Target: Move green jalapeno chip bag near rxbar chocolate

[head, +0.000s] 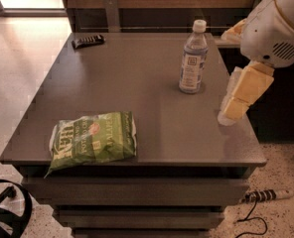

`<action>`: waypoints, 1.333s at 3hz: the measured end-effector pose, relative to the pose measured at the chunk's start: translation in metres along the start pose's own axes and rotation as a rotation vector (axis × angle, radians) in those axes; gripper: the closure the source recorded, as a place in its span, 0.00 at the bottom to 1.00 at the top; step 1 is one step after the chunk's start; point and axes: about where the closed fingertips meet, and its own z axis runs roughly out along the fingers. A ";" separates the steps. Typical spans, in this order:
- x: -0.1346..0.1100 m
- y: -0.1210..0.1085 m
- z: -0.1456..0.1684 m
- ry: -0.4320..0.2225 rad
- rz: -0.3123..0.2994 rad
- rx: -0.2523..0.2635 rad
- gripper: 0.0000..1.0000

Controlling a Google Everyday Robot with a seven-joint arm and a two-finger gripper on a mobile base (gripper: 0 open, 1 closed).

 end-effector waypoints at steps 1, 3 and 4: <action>-0.024 0.018 0.034 -0.002 -0.022 -0.040 0.00; -0.091 0.052 0.109 -0.113 -0.101 -0.145 0.00; -0.129 0.062 0.131 -0.206 -0.128 -0.185 0.00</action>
Offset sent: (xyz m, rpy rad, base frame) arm -0.0069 0.1346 -0.1023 0.0506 0.1125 0.1657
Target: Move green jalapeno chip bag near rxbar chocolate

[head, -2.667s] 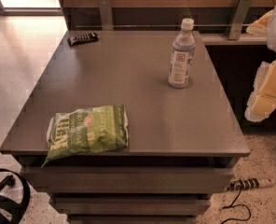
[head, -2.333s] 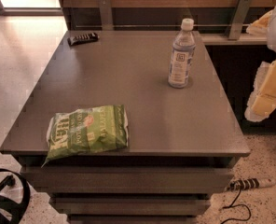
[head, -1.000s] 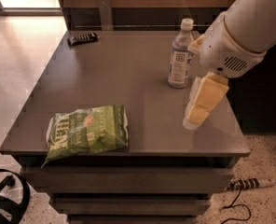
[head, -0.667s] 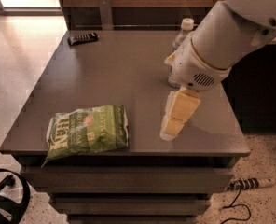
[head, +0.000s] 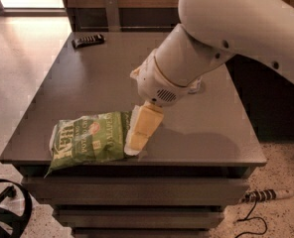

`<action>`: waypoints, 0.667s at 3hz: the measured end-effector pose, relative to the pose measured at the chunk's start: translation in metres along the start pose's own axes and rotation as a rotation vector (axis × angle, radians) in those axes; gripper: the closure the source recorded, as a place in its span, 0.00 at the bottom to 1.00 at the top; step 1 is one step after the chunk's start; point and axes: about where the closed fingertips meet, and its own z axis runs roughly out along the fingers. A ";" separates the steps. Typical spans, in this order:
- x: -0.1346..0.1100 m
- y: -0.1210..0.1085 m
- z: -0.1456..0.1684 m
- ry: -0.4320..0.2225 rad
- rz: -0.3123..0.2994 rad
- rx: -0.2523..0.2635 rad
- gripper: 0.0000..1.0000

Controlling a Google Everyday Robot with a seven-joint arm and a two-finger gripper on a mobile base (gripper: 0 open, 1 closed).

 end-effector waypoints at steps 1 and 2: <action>-0.002 0.000 0.000 -0.006 0.000 0.002 0.00; -0.006 -0.001 0.008 0.009 0.004 -0.008 0.00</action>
Offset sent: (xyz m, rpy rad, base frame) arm 0.0070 0.0180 -0.0131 -0.0295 0.0351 -0.0055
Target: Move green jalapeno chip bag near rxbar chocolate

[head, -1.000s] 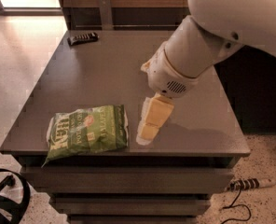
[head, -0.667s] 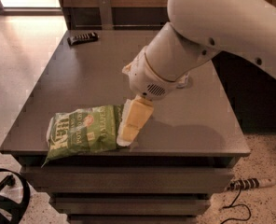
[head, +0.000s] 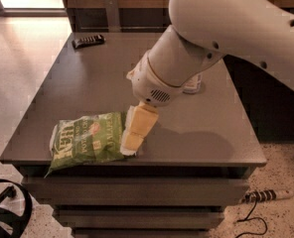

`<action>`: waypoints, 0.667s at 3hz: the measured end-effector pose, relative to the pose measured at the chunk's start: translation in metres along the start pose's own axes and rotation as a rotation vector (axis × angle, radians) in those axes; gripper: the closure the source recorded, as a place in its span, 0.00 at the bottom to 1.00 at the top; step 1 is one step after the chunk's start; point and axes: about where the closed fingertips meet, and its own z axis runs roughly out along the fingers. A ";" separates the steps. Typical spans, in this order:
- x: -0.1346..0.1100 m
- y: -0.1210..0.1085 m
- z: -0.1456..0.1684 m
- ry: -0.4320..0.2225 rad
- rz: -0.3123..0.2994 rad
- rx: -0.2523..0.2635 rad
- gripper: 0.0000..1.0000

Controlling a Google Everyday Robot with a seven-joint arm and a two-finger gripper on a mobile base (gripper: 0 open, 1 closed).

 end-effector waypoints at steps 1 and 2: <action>-0.015 0.006 0.031 0.036 -0.021 -0.032 0.00; -0.023 0.019 0.059 0.051 -0.033 -0.074 0.00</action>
Offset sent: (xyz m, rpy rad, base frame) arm -0.0204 0.0744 -0.0687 -0.0764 0.0923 0.0889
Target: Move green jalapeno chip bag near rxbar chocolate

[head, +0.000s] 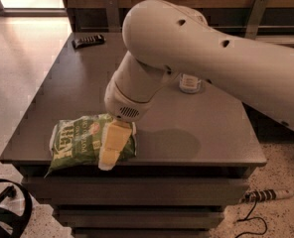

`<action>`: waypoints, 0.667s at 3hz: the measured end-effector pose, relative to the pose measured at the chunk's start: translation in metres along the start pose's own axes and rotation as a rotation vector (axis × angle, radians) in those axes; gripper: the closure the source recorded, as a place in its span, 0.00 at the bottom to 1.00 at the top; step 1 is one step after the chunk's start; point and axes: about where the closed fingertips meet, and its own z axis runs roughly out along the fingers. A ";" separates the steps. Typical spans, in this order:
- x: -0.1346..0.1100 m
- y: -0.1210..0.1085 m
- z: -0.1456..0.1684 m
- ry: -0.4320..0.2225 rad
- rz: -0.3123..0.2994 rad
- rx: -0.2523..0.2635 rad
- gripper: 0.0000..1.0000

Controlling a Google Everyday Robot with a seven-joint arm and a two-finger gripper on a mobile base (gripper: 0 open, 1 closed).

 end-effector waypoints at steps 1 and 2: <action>-0.003 0.009 0.018 0.004 -0.002 -0.027 0.00; -0.007 0.015 0.033 -0.004 -0.011 -0.044 0.19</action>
Offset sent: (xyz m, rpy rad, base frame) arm -0.0174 0.0329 -0.0445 0.0092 0.0555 0.0488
